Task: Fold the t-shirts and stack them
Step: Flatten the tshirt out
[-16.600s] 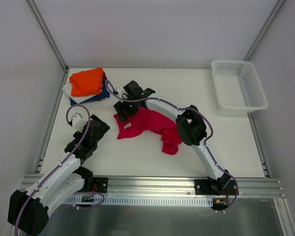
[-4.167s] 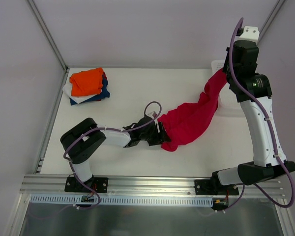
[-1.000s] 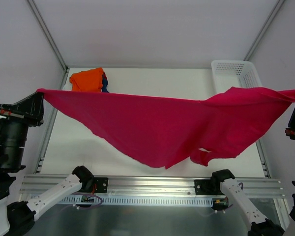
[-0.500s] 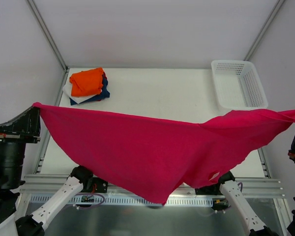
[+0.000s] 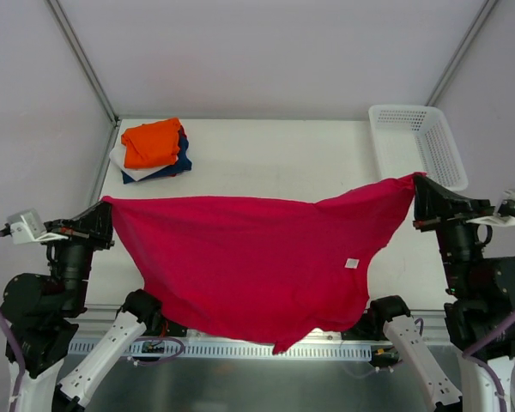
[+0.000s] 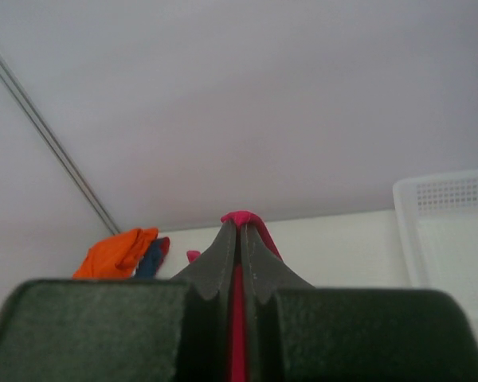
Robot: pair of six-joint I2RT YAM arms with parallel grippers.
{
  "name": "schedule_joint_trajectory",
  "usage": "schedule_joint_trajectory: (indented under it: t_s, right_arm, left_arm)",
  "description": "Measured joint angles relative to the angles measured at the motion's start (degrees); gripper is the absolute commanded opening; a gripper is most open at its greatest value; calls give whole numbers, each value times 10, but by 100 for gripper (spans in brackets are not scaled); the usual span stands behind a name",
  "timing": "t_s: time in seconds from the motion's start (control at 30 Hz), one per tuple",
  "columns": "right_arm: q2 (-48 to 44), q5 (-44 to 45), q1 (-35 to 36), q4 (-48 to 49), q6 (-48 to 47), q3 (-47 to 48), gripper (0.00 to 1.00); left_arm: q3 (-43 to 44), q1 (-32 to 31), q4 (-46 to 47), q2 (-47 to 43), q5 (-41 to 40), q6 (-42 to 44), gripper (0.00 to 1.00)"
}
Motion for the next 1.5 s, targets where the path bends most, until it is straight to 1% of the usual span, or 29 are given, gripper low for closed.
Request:
schedule_joint_trajectory:
  t_s: [0.2, 0.37, 0.5, 0.63, 0.77, 1.17, 1.33, 1.5]
  right_arm:
    - [8, -10, 0, 8, 11, -64, 0]
    - [42, -17, 0, 33, 14, -109, 0]
    - [79, -20, 0, 56, 13, -138, 0]
    - [129, -21, 0, 75, 9, -153, 0]
    - [185, -21, 0, 104, 2, -153, 0]
    - [398, 5, 1, 193, -35, -151, 0]
    - [469, 14, 2, 206, -49, -130, 0]
    - [518, 23, 2, 228, -60, -94, 0]
  left_arm:
    - [-69, 0, 3, 2, -20, -13, 0]
    - [-127, 0, 16, 20, -39, -26, 0]
    - [-161, 0, 32, 58, -63, -38, 0]
    - [-186, 0, 70, 114, -82, -44, 0]
    - [-194, 0, 114, 182, -96, -50, 0]
    - [-194, 0, 251, 366, -141, -50, 0]
    - [-189, 1, 296, 446, -155, -35, 0]
    - [-160, 19, 336, 522, -156, -22, 0]
